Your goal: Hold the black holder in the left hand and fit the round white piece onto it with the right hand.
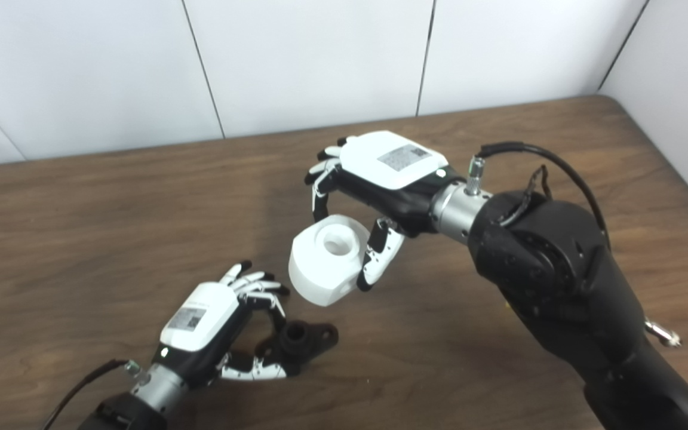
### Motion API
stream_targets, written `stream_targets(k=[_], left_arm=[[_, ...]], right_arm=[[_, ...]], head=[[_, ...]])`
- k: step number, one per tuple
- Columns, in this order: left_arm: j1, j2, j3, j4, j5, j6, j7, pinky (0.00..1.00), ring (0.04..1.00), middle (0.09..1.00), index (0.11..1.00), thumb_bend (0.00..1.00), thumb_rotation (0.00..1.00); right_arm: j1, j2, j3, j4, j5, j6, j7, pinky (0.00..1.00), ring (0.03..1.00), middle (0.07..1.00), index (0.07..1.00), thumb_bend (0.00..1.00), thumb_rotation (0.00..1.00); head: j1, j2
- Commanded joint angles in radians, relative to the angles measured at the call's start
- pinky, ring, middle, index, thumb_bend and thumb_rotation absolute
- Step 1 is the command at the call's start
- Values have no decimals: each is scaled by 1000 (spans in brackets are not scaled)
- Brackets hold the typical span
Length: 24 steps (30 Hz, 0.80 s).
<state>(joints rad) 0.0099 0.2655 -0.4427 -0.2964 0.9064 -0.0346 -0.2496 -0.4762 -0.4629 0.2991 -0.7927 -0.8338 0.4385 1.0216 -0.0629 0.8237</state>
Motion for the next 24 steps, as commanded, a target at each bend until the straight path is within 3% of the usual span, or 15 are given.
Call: stream_targets(k=[1,10,24], left_arm=[[1,6,-11,22,24,14,-36,993,869,780,485,524,59],[-14,1,-6,2,15,47,-84,1000,876,787,485,524,59],[-21,-5,-2,-3,8,48,-89,1000,883,788,485,524,59]], right_arm=[[-28,9,-7,-13,-9,-17,-5,1000,940,850,483,525,140],[-20,37,3,-16,-2,-30,24,1000,950,853,483,525,138],[-14,62,28,-2,-14,-38,61,1000,944,857,484,525,140]], head=[[-1,11],[9,59],[22,91]])
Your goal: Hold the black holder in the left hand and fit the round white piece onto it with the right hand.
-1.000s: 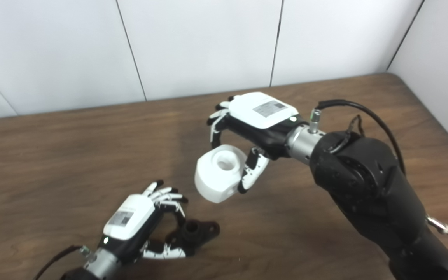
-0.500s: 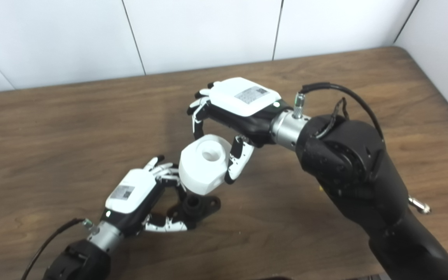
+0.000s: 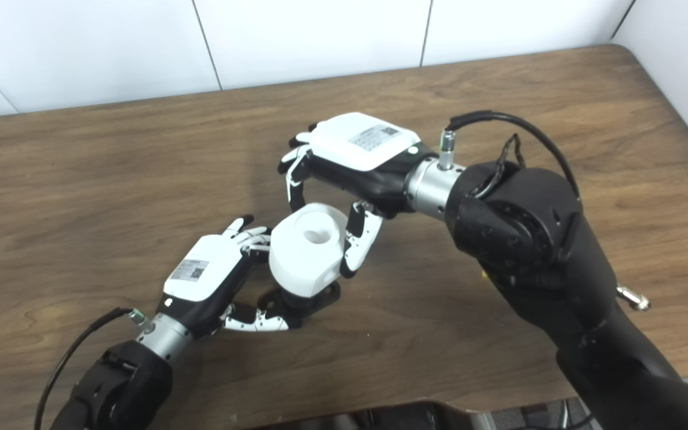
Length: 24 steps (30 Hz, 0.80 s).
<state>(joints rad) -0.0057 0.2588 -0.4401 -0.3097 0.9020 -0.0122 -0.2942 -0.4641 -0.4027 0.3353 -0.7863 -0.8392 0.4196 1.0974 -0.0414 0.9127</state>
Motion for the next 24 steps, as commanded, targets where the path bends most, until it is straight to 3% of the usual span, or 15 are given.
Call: stream_targets(k=[1,24], left_arm=[[-6,1,-4,12,12,26,-44,1000,885,788,485,524,59],[-16,-7,-8,6,17,47,-61,1000,891,790,485,524,60]], right_arm=[[-26,4,-6,-7,-9,-20,-13,1000,945,857,484,525,141],[-26,53,24,50,-23,-91,-31,1000,946,846,484,525,140]], head=[[1,3],[13,13]])
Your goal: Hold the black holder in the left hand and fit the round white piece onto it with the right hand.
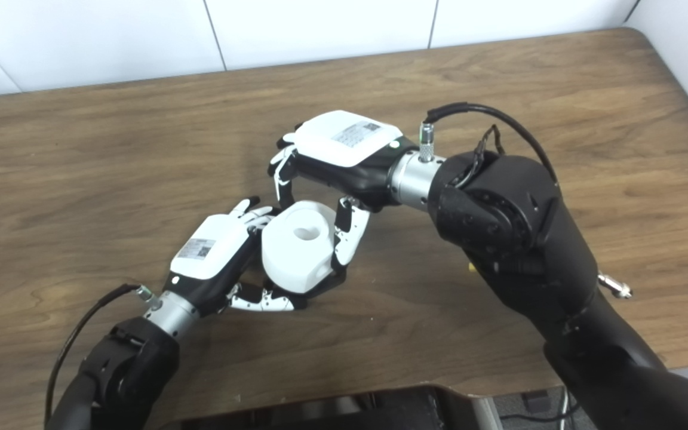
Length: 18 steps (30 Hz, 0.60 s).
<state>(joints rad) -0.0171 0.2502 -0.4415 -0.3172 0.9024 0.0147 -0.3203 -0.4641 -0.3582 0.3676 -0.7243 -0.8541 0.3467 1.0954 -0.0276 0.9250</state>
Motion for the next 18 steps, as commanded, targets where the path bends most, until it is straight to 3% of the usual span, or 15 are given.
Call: stream_targets(k=[1,18], left_arm=[[-5,1,-7,14,16,21,-36,1000,890,790,485,524,60],[-7,-3,-8,9,22,27,-43,1000,891,792,485,524,60]], right_arm=[[-24,11,-8,-13,-9,-16,-27,1000,947,848,484,525,140],[-10,29,25,-5,-45,-41,-6,1000,947,851,484,525,142]], head=[[-1,0],[-6,7]])
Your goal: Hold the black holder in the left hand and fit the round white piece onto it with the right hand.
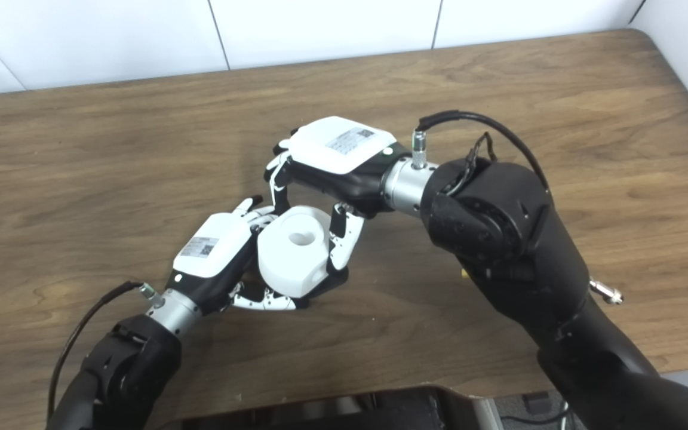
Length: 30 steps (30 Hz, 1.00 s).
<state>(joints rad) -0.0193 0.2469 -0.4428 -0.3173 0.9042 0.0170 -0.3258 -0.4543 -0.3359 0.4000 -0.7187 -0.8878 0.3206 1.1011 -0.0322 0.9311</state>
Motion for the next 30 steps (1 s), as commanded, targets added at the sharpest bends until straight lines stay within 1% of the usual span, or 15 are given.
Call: stream_targets(k=[1,9,16,24,30], left_arm=[[-4,0,-6,7,21,26,-39,1000,890,792,485,524,60],[-3,-1,-7,-2,26,31,-44,1000,888,791,485,524,60],[-2,-3,-6,-1,23,33,-44,1000,891,792,485,524,60],[0,-1,-8,-8,24,39,-49,1000,896,793,485,524,61],[1,-2,-8,-8,26,40,-49,1000,894,793,485,524,61]], right_arm=[[-19,8,-6,-12,-13,-16,-9,1000,947,850,484,525,142],[-15,-6,1,-15,-25,-47,8,1000,947,858,485,525,141],[-1,-6,-2,-16,-25,-74,6,1000,946,858,485,525,139],[13,-9,-10,-11,-23,-81,-4,1000,958,863,485,524,138],[18,-14,-2,-10,-36,-100,-1,1000,971,868,485,524,137]], head=[[-1,1],[-8,8],[-10,9],[-15,10],[-15,10]])
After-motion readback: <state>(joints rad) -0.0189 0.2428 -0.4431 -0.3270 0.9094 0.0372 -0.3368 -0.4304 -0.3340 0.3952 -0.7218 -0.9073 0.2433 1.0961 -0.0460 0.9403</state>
